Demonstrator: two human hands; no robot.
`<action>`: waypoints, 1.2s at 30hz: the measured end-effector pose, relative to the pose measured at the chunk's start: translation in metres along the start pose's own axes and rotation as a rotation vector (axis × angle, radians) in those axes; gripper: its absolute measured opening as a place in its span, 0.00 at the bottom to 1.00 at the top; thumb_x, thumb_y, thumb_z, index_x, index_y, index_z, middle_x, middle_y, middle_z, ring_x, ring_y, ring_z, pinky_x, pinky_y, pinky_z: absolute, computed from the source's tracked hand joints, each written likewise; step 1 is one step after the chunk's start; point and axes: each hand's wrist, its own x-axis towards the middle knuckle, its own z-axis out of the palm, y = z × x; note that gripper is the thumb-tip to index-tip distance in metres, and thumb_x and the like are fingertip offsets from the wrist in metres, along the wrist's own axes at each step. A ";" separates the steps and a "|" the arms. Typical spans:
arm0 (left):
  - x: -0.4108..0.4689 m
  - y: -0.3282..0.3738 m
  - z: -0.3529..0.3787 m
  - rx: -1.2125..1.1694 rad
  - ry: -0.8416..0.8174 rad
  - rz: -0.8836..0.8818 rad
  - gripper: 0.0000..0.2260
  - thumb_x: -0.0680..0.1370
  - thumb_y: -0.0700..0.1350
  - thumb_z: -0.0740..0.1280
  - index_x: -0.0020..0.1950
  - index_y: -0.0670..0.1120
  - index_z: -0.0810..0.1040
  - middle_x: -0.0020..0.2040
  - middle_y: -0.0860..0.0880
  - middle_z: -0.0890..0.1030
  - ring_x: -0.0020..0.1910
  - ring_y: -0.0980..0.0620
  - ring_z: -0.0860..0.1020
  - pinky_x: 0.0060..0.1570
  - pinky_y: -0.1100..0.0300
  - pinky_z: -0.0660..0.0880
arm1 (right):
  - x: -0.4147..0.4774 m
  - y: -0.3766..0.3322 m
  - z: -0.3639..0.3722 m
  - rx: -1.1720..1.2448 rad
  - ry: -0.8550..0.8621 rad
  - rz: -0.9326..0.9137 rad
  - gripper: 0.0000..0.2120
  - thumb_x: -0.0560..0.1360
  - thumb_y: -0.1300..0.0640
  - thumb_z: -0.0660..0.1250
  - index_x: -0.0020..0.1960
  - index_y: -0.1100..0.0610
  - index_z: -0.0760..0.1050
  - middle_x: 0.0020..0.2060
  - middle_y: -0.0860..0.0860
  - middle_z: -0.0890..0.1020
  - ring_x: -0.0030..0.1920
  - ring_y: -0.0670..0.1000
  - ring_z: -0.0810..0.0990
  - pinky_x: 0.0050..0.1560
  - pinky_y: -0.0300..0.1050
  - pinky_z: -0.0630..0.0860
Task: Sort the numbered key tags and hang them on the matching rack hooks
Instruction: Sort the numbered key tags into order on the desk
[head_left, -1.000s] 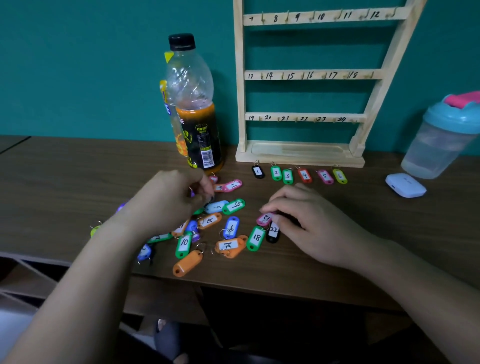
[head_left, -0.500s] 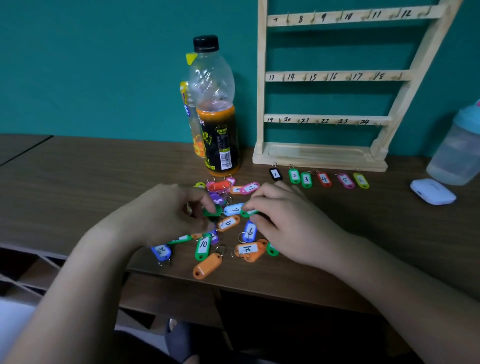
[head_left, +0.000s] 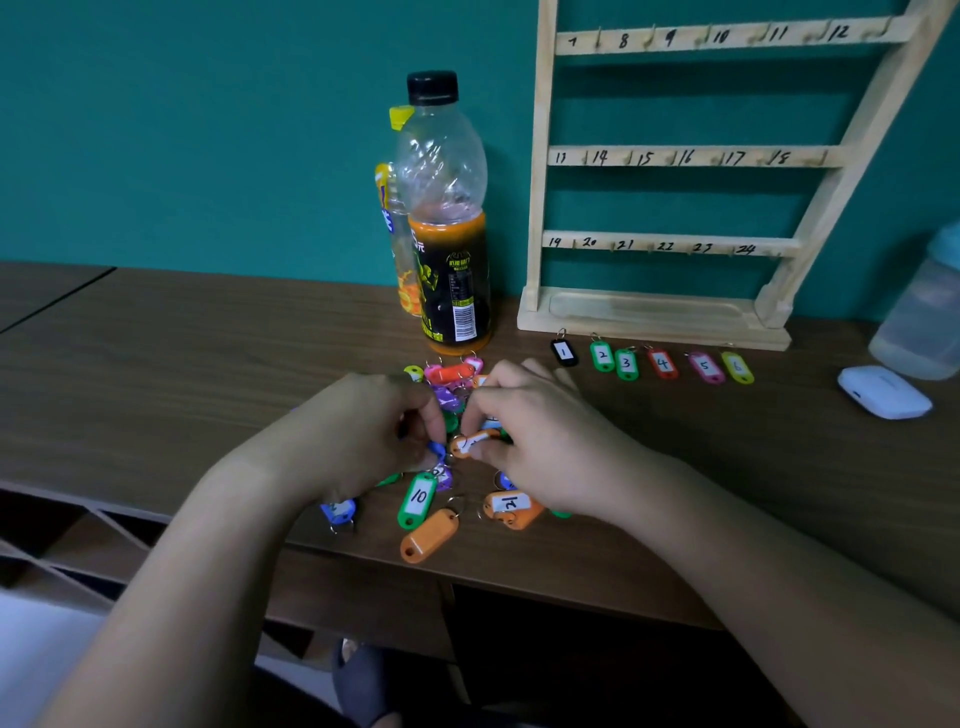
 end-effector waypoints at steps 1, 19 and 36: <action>0.000 0.000 0.000 -0.001 0.003 0.003 0.08 0.74 0.49 0.79 0.47 0.59 0.82 0.43 0.58 0.81 0.45 0.63 0.78 0.40 0.68 0.71 | 0.000 0.000 0.000 0.005 -0.002 0.010 0.06 0.82 0.47 0.71 0.58 0.44 0.79 0.60 0.43 0.74 0.65 0.49 0.68 0.66 0.53 0.64; 0.003 0.009 0.001 -0.046 0.187 0.097 0.08 0.73 0.54 0.80 0.43 0.59 0.81 0.49 0.60 0.78 0.53 0.61 0.75 0.50 0.60 0.73 | -0.008 0.024 -0.025 0.459 0.198 0.143 0.07 0.75 0.57 0.80 0.49 0.48 0.85 0.39 0.42 0.84 0.38 0.40 0.79 0.40 0.38 0.73; 0.025 0.046 0.023 -0.200 0.331 0.167 0.07 0.78 0.46 0.75 0.53 0.58 0.86 0.43 0.60 0.83 0.48 0.58 0.80 0.43 0.71 0.71 | -0.022 0.151 -0.068 0.205 0.362 0.624 0.03 0.77 0.51 0.78 0.46 0.47 0.85 0.47 0.47 0.86 0.50 0.48 0.84 0.46 0.46 0.77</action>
